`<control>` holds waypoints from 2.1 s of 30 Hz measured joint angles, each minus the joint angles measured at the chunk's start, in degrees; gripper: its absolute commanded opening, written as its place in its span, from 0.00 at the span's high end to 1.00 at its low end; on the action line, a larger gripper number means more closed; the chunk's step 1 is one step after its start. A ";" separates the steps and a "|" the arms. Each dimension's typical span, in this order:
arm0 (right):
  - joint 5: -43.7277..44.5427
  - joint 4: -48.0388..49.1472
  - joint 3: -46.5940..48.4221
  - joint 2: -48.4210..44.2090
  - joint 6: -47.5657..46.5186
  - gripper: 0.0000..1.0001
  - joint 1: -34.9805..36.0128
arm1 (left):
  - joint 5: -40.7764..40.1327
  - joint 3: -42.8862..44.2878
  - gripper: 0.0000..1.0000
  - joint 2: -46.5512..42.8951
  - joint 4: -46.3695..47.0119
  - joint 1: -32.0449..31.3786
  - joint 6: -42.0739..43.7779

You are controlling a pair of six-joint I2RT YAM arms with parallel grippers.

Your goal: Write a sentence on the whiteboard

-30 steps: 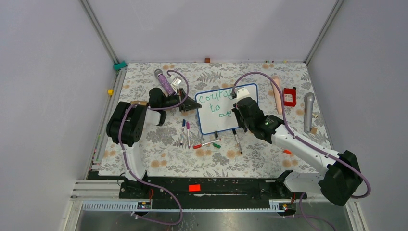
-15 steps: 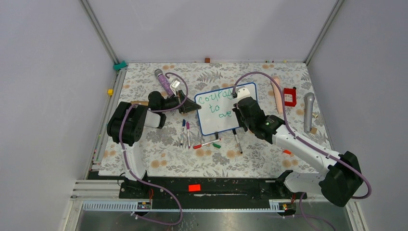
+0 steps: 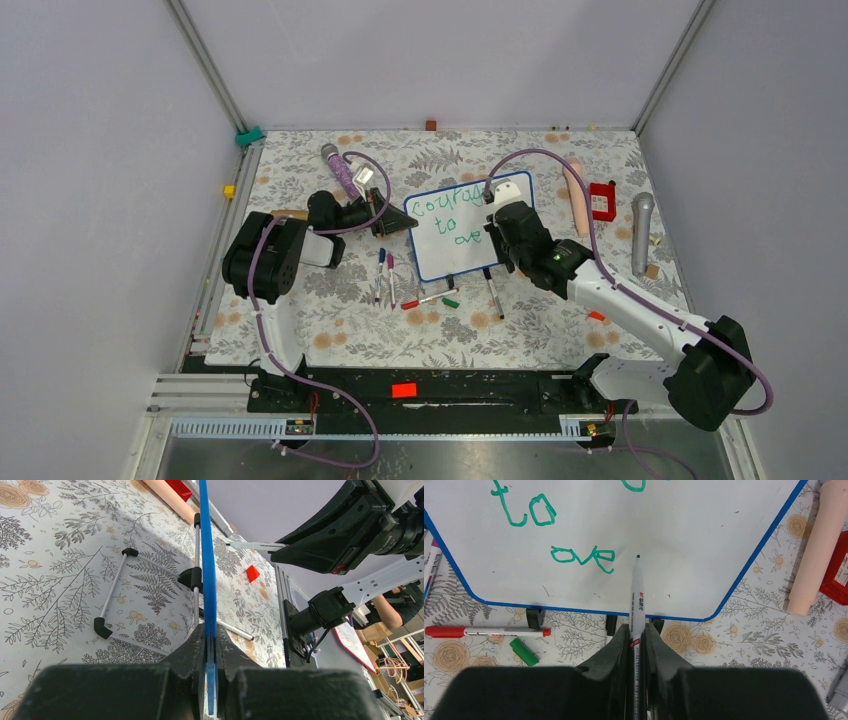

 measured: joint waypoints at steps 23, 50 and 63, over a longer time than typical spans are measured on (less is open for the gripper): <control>-0.22 -0.02 -0.74 -0.48 -0.07 1.00 -1.18 | -1.66 -0.74 0.95 0.02 1.95 -0.31 -0.98; 0.04 -2.01 -0.74 -1.84 0.68 1.00 -1.18 | -2.73 -0.74 0.68 1.31 4.26 -1.55 -2.12; 1.49 -2.19 -0.74 -3.15 2.80 1.00 -2.29 | -2.75 -2.60 0.71 1.31 4.55 -1.38 -2.10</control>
